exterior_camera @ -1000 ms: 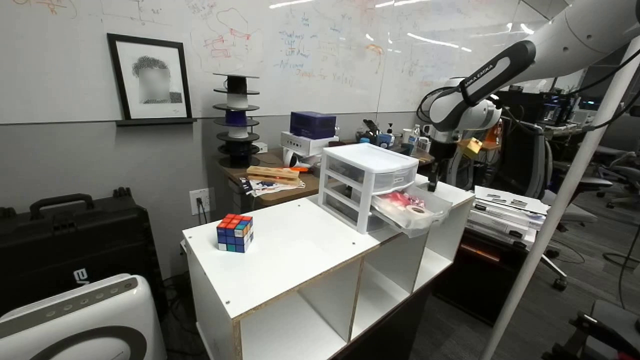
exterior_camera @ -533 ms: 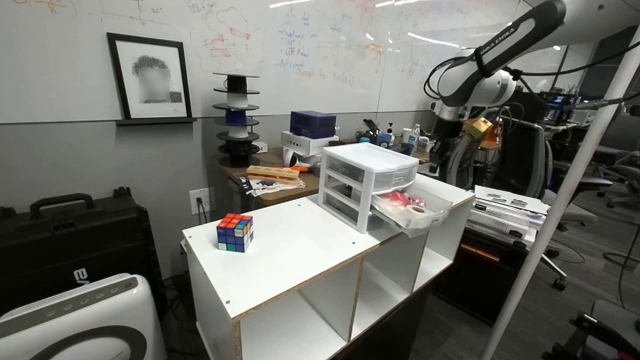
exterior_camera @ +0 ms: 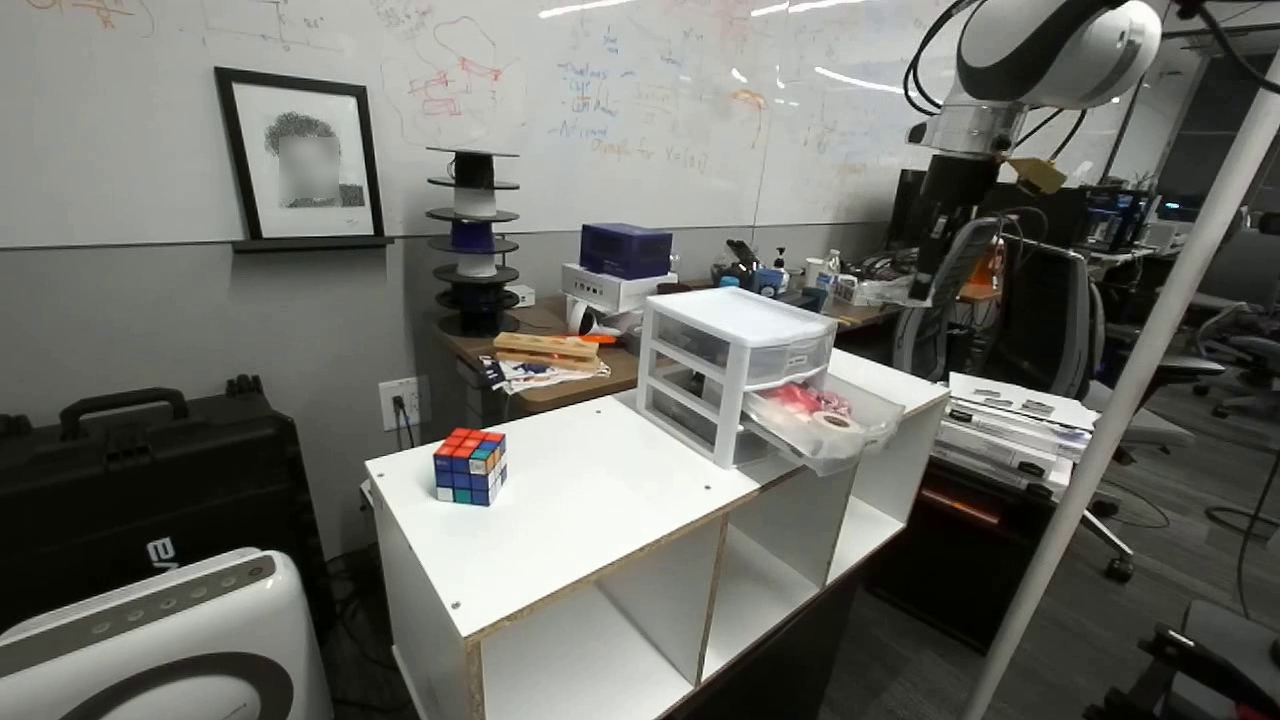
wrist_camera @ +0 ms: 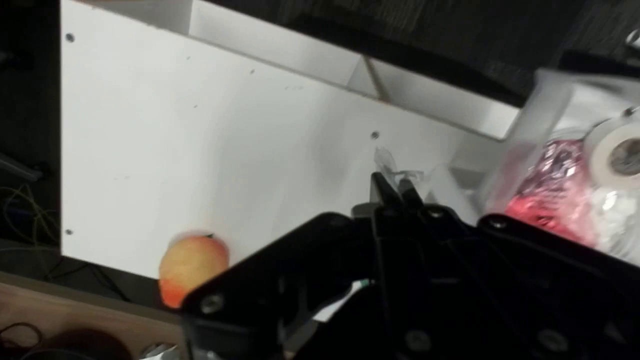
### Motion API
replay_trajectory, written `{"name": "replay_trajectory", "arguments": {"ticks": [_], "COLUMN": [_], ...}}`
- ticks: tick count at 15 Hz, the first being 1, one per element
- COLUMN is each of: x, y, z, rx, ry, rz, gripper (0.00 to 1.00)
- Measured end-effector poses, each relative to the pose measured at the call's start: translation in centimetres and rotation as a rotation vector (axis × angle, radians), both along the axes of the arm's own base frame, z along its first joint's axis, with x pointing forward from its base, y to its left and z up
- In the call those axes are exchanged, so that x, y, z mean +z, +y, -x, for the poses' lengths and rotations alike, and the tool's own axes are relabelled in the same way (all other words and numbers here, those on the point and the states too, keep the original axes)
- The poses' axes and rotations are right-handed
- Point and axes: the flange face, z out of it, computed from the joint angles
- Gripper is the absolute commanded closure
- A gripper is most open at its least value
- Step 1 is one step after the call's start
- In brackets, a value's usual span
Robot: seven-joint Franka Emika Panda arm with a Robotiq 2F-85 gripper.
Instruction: Put the two white objects on the right in the top drawer of the dresser
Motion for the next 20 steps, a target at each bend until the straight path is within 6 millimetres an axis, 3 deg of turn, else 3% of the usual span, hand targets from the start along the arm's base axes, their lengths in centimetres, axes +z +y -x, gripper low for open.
{"name": "replay_trajectory", "arguments": {"ticks": [4, 8, 12, 15, 20], "x": [0.6, -1.6, -5.0, -6.7, -8.0], "y": [5.3, 10.2, 12.5, 12.5, 12.1], "z": [6.5, 10.6, 10.6, 10.5, 10.3], "rx": [0.135, 0.255, 0.381, 0.427, 0.439], "ry": [0.161, 0.242, 0.156, 0.033, -0.094], "rz": [-0.055, -0.014, 0.083, 0.128, 0.141], "gripper": [0.99, 0.99, 0.99, 0.99, 0.99]}}
